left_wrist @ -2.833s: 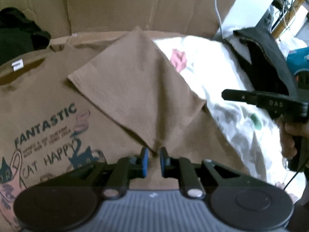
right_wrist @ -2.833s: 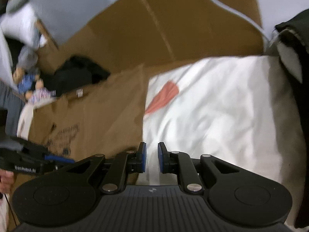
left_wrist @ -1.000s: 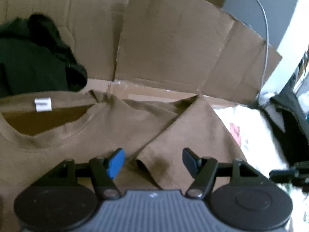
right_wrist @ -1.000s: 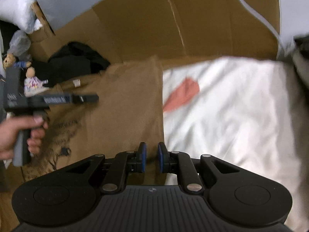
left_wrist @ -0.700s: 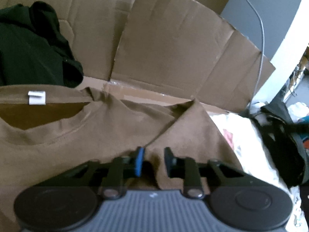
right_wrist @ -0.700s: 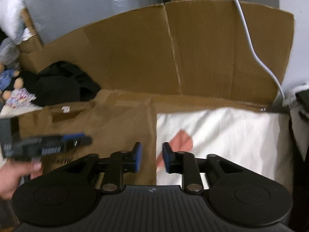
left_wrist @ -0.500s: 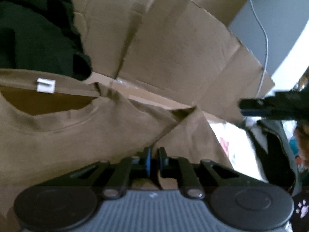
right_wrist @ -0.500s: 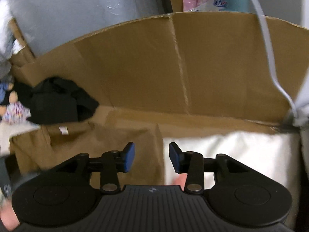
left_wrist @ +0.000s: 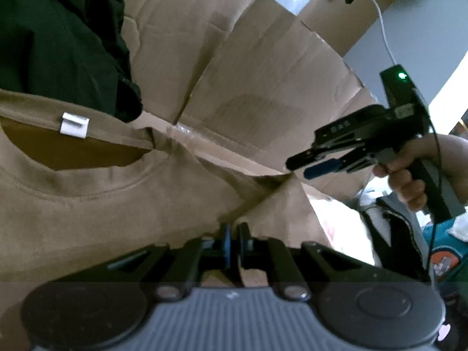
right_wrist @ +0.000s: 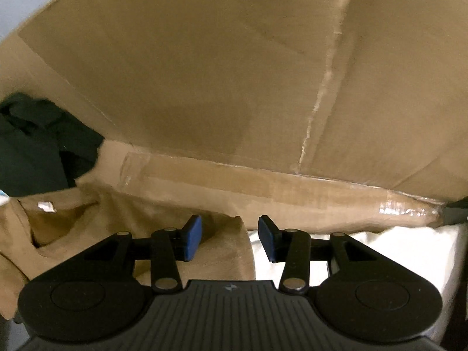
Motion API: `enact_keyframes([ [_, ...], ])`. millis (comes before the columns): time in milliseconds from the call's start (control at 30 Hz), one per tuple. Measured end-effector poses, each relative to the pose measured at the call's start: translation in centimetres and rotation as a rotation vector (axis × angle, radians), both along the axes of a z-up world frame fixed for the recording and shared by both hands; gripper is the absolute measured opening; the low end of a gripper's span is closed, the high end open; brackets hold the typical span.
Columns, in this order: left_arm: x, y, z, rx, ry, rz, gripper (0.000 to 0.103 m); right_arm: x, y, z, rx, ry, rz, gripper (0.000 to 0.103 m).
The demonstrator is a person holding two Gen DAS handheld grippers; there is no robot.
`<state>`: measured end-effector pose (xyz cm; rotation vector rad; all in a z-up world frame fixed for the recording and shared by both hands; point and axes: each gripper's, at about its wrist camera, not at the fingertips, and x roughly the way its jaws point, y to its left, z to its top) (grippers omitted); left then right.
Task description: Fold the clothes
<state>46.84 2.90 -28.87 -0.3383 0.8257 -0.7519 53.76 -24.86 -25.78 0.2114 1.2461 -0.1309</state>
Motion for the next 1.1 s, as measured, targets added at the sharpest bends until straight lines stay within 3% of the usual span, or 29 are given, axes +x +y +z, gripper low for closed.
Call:
enact_keyframes([
  [233,-0.1,0.5,-0.3,-0.005,0.005,-0.004,0.003,1.3,1.1,-2.0,-0.069,0.083,0.039,0.047],
  [500,-0.4,0.4,-0.3,0.078,0.010,0.013,0.002,1.0,-0.2,-3.5,-0.132,0.058,0.006,0.046],
  [567,-0.3,0.4,-0.2,0.080,0.009,0.017,0.002,0.7,-1.0,-3.6,-0.100,0.029,-0.022,0.046],
  [667,-0.1,0.4,0.0,0.093,0.024,0.032,0.004,-0.8,-2.4,-2.0,-0.024,-0.101,-0.104,0.048],
  [800,-0.1,0.8,0.5,0.128,0.018,0.085,0.011,-1.8,-3.0,-0.4,-0.007,-0.145,-0.116,0.048],
  [967,-0.1,1.3,2.0,0.131,-0.029,0.132,0.009,-4.2,-2.9,1.3,0.035,-0.220,-0.083,0.047],
  [1033,-0.2,1.1,2.6,0.122,-0.044,0.123,0.009,-4.7,-2.7,1.0,0.040,-0.222,-0.053,0.043],
  [1100,-0.2,0.6,3.1,0.109,-0.053,0.094,0.009,-5.5,-2.0,0.6,0.047,-0.220,-0.006,0.026],
])
